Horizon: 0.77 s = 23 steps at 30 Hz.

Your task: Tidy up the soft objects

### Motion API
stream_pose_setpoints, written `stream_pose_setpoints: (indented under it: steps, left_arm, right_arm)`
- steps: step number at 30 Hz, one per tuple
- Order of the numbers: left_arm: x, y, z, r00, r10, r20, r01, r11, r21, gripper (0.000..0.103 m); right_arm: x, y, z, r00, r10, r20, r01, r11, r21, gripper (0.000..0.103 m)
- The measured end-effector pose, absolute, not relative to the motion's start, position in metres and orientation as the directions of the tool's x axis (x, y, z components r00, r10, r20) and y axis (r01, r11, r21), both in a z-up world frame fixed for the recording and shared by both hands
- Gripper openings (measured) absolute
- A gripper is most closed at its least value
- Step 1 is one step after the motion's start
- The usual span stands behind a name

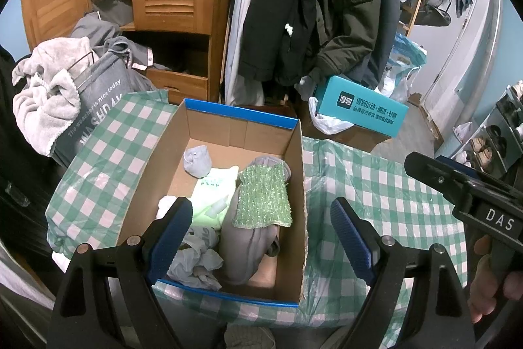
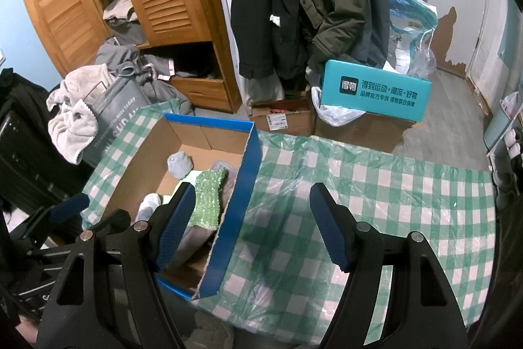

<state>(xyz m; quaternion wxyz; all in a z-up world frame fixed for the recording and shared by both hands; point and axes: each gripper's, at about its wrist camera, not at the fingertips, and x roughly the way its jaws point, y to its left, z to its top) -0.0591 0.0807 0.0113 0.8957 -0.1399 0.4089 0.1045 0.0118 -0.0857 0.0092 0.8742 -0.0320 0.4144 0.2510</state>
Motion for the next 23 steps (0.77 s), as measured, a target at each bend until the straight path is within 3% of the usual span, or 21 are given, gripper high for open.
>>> stream_pose_setpoints:
  steps: [23]
  left_arm:
    - [-0.063, 0.076, 0.006, 0.641, 0.079, -0.763, -0.290, 0.946, -0.146, 0.088]
  right_arm:
    - [0.001, -0.083, 0.003, 0.524, 0.407, -0.748, -0.460, 0.875, 0.153, 0.072]
